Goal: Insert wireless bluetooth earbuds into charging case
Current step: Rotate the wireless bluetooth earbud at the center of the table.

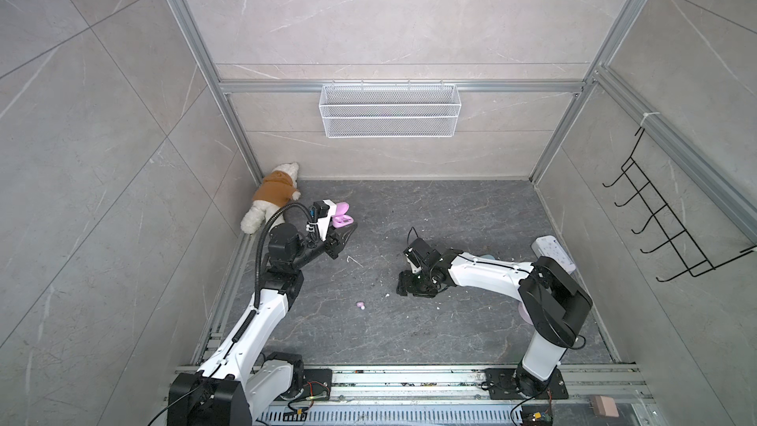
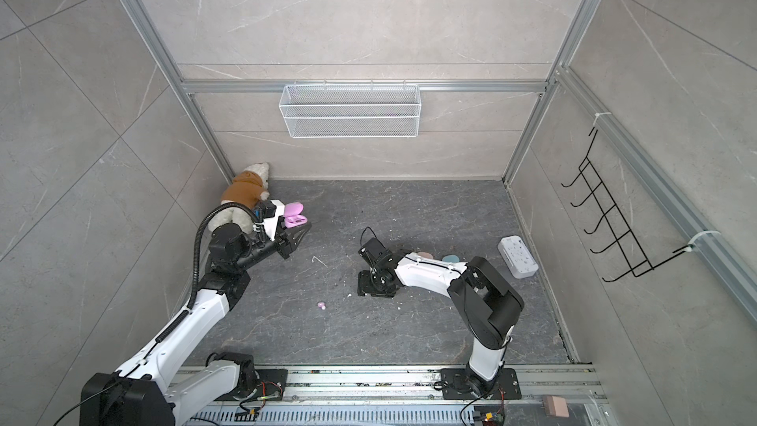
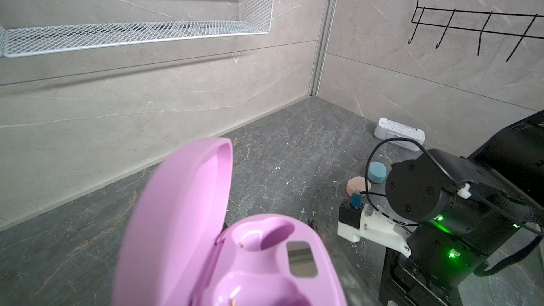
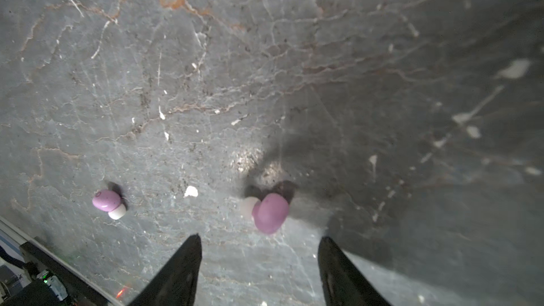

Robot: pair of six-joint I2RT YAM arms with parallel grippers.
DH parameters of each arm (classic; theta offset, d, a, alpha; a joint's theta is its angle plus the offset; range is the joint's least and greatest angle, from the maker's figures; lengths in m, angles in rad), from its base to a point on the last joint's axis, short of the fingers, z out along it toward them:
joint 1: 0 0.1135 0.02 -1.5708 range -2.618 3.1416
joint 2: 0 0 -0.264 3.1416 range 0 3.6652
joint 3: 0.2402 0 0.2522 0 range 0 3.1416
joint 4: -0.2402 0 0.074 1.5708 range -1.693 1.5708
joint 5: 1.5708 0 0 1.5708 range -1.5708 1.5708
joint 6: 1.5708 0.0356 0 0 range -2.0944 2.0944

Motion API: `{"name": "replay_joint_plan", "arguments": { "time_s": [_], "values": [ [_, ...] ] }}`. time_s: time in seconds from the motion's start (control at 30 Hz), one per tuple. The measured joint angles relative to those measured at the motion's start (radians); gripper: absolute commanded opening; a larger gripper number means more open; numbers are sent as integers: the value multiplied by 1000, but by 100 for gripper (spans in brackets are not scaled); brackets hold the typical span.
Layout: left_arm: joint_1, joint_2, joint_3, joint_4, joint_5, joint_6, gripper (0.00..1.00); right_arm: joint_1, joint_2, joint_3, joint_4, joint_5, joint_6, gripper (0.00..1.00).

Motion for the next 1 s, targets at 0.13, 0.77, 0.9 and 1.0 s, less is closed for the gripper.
{"name": "replay_joint_plan", "arguments": {
  "time_s": [0.13, 0.77, 0.9, 1.0],
  "values": [
    [0, 0, 0, 0, 0, 0, 19, 18, 11, -3, 72, -25, 27, 67],
    [0, 0, 0, 0, 0, 0, 18, 82, 43, 130, 90, -25, 53, 66],
    [0, 0, 0, 0, 0, 0, 18, 81, 42, 113, 48, 23, 59, 66],
    [0, 0, 0, 0, 0, 0, 18, 74, 42, 87, 31, 38, 59, 66]
  ]
}}
